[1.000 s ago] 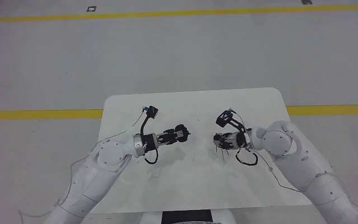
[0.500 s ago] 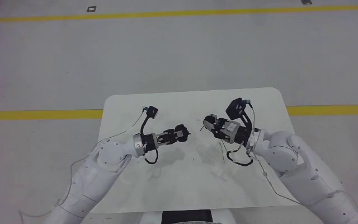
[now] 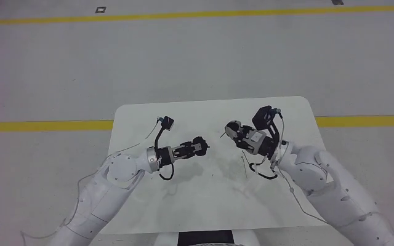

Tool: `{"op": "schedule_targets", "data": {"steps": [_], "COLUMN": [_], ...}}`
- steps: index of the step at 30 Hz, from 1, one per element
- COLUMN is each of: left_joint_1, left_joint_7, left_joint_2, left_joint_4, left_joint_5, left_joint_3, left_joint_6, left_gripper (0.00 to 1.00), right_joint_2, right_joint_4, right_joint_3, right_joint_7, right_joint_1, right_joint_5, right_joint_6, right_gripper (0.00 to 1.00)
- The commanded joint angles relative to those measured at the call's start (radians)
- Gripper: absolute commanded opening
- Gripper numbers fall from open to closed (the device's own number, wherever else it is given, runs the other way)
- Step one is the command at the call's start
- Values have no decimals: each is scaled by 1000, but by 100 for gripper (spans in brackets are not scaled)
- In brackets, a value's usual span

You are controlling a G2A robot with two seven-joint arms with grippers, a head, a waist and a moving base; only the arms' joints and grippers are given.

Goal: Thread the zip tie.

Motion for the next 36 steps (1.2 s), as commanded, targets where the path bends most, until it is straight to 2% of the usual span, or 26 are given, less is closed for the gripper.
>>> {"op": "schedule_targets", "data": {"steps": [1, 8, 15, 27, 36], "left_joint_1": [0, 0, 0, 0, 0], "left_joint_7": [0, 0, 0, 0, 0], "left_joint_2": [0, 0, 0, 0, 0], "left_joint_4": [0, 0, 0, 0, 0], "left_joint_5": [0, 0, 0, 0, 0], "left_joint_3": [0, 0, 0, 0, 0], "left_joint_6": [0, 0, 0, 0, 0], "left_gripper": [0, 0, 0, 0, 0], "right_joint_2": [-2, -4, 10, 9, -12], "right_joint_4": [-2, -14, 5, 4, 51], "right_joint_3": [2, -31, -71, -71, -131], "right_joint_7": [-58, -301, -464, -467, -552], "right_joint_1": [-25, -122, -143, -143, -138], "right_joint_5": [-31, -162, -218, -217, -252], "right_joint_6": [-3, -18, -18, -16, -18], "right_gripper": [0, 0, 0, 0, 0]}}
